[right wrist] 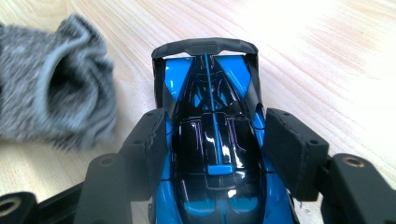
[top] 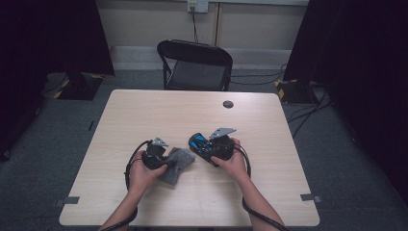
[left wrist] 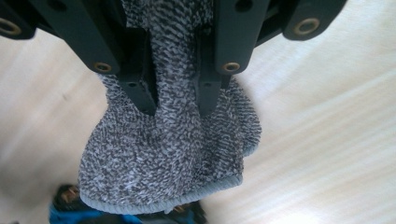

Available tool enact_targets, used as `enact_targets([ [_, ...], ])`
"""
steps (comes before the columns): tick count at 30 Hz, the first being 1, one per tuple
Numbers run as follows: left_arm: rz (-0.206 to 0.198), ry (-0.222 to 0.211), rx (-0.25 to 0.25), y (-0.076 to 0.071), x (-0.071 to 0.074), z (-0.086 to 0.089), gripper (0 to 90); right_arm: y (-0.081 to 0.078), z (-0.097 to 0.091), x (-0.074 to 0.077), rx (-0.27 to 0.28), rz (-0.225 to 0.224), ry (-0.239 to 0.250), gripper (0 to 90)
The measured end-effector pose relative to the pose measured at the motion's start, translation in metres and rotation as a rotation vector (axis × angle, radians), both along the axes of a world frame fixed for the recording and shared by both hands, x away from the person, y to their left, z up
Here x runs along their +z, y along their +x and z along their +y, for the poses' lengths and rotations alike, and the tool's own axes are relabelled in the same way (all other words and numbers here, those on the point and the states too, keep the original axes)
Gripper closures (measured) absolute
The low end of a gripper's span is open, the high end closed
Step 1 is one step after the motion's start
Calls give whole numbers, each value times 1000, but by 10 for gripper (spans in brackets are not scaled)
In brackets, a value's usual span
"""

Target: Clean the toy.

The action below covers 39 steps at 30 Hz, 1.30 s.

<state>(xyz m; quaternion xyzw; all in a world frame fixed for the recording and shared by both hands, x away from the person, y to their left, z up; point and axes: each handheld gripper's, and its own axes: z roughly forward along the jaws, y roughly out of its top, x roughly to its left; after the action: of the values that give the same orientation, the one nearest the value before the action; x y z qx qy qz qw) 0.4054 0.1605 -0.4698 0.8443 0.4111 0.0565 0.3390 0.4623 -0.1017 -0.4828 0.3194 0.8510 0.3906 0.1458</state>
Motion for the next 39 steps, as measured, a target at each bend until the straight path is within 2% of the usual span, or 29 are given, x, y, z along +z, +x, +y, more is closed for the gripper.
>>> enact_targets([
  [6, -3, -3, -49, -7, 1, -7, 717, -1, 0, 0, -8, -2, 3, 398],
  [7, -11, -11, -60, -10, 2, -12, 716, -1, 0, 0, -15, 3, 22, 294],
  [8, -10, -9, -71, -12, 3, -14, 715, -1, 0, 0, -30, 1, 16, 264],
  [10, -10, -9, -84, -12, 3, -16, 713, -1, -1, 1, -39, -11, 20, 262],
  [12, -12, -5, -112, -14, 3, -23, 713, -1, -7, 6, -34, -15, 60, 249],
  [14, -13, -10, -118, -15, 3, -25, 713, -1, -10, 8, -25, -13, 66, 249],
  [17, 2, -5, -162, -17, 1, -35, 713, -3, -21, 14, -13, -24, 72, 251],
  [20, -2, -5, -188, -19, 0, -41, 710, -5, -27, 16, -5, -27, 83, 253],
  [21, -11, -6, -192, -21, -1, -44, 708, -7, -32, 18, -2, -27, 102, 254],
  [22, -5, -1, -221, -23, -2, -51, 707, -9, -35, 18, 1, -24, 114, 255],
  [28, -10, -12, -264, -28, -1, -69, 705, -16, -47, 20, 12, -26, 115, 254],
  [34, -18, -20, -306, -31, -1, -81, 688, -20, -49, 25, 38, -32, 120, 253],
  [37, -37, -25, -313, -31, -4, -83, 652, -23, -46, 25, 63, -31, 105, 256],
  [39, -49, -44, -312, -31, -5, -82, 598, -24, -45, 25, 78, -26, 97, 260],
])
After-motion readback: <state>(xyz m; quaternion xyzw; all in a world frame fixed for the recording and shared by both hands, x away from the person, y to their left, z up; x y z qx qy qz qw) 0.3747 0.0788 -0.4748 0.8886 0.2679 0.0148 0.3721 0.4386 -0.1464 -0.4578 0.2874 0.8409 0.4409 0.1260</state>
